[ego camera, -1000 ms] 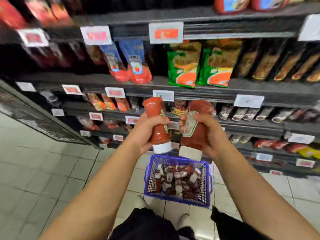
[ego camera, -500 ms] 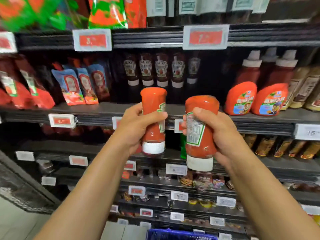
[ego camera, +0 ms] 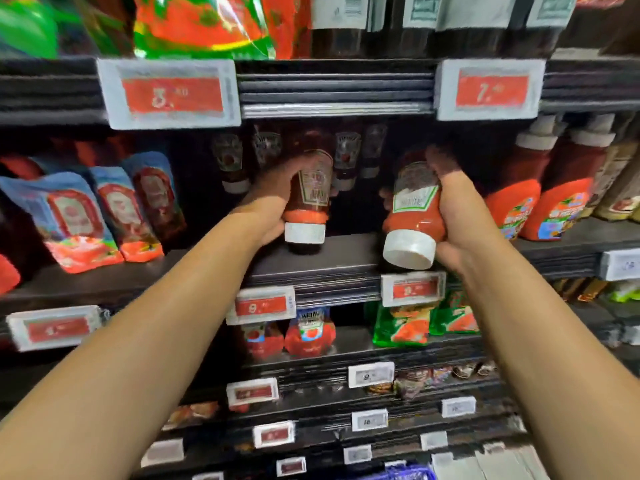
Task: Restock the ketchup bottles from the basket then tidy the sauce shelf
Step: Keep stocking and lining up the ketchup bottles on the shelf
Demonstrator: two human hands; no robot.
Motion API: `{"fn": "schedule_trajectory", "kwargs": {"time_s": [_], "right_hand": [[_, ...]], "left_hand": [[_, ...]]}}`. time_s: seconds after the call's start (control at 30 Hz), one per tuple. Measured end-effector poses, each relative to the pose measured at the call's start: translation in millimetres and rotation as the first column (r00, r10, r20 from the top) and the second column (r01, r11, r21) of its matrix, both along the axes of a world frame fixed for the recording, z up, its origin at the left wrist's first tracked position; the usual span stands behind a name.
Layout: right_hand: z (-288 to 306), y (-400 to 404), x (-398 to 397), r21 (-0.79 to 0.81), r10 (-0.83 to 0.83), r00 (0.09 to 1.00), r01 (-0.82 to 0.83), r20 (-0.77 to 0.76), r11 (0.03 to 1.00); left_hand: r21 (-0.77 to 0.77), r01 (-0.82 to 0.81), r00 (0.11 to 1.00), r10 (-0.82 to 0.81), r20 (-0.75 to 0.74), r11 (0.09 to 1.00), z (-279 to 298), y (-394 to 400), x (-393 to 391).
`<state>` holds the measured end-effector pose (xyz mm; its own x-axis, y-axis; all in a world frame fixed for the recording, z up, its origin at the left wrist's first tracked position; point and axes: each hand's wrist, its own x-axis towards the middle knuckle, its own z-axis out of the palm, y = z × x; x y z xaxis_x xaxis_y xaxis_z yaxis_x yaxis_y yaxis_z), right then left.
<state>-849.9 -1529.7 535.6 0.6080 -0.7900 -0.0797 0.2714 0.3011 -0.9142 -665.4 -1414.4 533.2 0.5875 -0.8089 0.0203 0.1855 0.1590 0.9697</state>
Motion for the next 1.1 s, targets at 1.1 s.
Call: {"fn": "schedule_trajectory", "kwargs": {"time_s": [1.1], "right_hand": [[-21,-103,97,-0.579,-0.280,0.959,0.208,-0.035,0.788]], "left_hand": [[-0.282,-0.284,0.818,0.385,0.426,0.916,-32,-15,57]]}}
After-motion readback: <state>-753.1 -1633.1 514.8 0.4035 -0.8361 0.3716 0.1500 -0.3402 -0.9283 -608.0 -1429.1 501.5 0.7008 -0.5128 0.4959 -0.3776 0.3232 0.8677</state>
